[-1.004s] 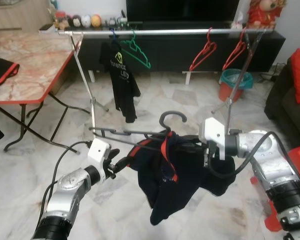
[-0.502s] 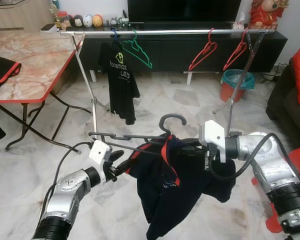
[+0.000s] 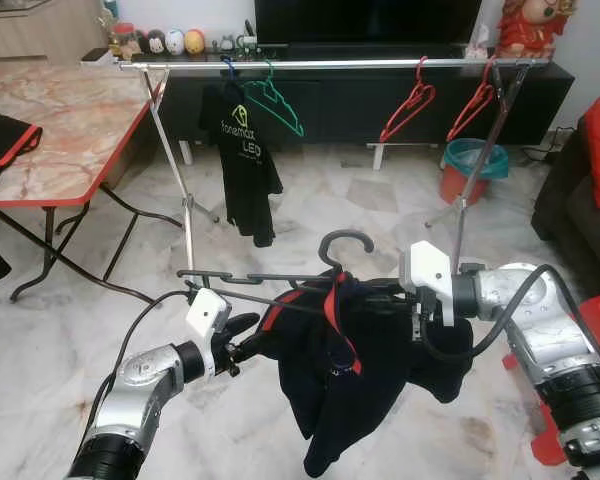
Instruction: Hang hanger
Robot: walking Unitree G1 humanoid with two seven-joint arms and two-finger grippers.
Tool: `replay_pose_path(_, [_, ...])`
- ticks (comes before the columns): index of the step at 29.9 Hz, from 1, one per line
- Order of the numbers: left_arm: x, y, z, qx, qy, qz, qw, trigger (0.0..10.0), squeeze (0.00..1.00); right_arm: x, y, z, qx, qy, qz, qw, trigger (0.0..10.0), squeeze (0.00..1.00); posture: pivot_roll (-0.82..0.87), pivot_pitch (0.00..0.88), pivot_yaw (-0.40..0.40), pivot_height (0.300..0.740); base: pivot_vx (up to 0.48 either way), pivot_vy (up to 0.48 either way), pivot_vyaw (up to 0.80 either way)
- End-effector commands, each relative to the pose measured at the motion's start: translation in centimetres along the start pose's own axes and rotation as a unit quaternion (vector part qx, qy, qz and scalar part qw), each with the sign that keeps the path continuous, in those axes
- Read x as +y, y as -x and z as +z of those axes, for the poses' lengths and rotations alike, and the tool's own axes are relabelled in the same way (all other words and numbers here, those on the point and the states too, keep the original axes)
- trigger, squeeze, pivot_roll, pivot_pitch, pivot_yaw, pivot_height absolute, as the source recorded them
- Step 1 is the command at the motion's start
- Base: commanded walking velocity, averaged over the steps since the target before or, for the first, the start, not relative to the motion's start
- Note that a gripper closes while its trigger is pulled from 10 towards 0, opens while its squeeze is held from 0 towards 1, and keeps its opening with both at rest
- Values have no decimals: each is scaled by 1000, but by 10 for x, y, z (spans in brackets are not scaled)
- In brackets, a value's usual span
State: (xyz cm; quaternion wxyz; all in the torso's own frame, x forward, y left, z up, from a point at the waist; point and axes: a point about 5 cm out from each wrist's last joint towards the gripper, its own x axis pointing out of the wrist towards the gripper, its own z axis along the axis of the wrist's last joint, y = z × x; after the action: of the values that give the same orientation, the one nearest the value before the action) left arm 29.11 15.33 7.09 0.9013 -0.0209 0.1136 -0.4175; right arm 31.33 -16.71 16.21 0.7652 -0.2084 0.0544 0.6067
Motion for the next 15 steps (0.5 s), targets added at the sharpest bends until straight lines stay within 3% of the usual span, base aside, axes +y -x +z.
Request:
replay_pose_path(1, [-1,-2,0,2,-6,-8,1000,0,0,-3,4,12,-17,20,-4,1000,0,0,-92,16,16,740,0,0,0])
replay_pose_path(8, [-2,-2,-2,4,-5,-13,1000,0,0,-2,2,13,-22,18,-2,1000,0,0,-96,22,19,740,0,0,0])
replay_pose_path(9, [-2,-3,-2,5,-5,-14,1000,2902,0,-2,1,13,-23,18,-2,1000,0,0,-96,22,19,740,0,0,0])
replay_pose_path(10, [-2,-3,-2,5,-6,-14,1000,2902,0,-2,1,13,-23,18,-2,1000,0,0,-96,22,19,740,0,0,0])
replay_pose_path(11, [-2,-3,-2,6,-6,-15,1000,7333,0,-2,1,14,-24,18,-2,1000,0,0,-94,25,20,740,0,0,0])
replay_pose_path(12, [-2,-4,-2,7,-6,-16,1000,7686,0,-2,0,14,-24,18,-2,1000,0,0,-95,25,21,740,0,0,0])
replay_pose_path(14, [-3,-4,-3,9,-6,-20,1000,9294,0,-2,0,14,-24,18,-3,1000,0,0,-96,25,21,740,0,0,0])
replay_pose_path(15, [-4,-5,-3,10,-5,-22,1000,8549,0,-2,0,14,-25,17,-3,1000,0,0,-95,25,21,740,0,0,0])
